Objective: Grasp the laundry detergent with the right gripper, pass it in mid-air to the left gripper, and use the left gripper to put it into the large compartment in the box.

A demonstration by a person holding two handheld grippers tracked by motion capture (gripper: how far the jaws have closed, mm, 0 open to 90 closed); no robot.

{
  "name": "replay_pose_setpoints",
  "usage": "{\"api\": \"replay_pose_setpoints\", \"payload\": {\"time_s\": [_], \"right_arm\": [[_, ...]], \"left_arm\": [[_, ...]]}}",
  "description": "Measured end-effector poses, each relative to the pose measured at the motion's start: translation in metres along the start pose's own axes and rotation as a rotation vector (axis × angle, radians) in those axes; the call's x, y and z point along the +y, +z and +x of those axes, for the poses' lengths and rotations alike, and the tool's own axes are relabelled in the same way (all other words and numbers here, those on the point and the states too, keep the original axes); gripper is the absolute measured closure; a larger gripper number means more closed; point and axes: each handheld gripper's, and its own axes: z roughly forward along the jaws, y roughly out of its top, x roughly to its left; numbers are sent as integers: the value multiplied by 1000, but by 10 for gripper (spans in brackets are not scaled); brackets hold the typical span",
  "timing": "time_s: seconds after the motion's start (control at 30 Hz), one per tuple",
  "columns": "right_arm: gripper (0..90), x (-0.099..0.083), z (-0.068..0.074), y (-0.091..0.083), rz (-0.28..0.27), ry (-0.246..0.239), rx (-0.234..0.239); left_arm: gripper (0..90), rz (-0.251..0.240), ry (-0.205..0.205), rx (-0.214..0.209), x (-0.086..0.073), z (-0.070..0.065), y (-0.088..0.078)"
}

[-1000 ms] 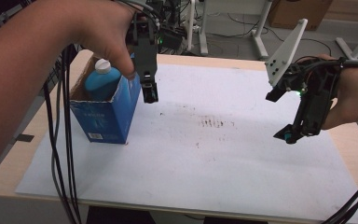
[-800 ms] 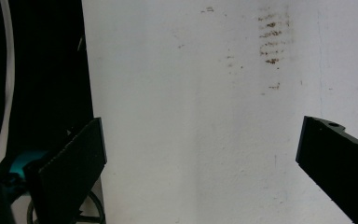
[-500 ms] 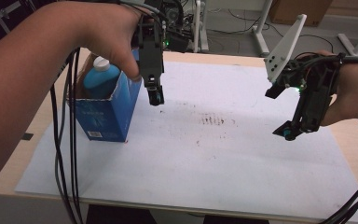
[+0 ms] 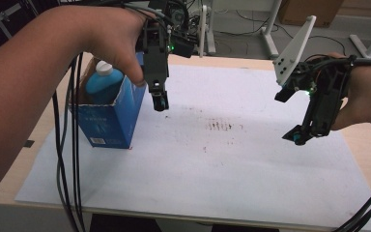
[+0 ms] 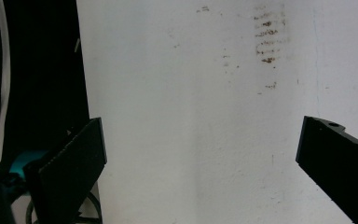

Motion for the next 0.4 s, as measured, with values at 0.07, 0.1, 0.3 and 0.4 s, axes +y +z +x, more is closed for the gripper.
{"api": "replay_pose_setpoints", "payload": {"time_s": [0.07, 0.1, 0.3, 0.4], "right_arm": [[6, 0, 0, 0, 0, 0, 0], [6, 0, 0, 0, 1, 1, 1], [6, 0, 0, 0, -2, -3, -3], [6, 1, 1, 0, 1, 0, -2]], "left_arm": [[16, 0, 0, 2, 0, 0, 0], [16, 1, 3, 1, 0, 0, 0], [16, 0, 3, 1, 0, 0, 0], [16, -4, 1, 4, -1, -1, 1]]}}
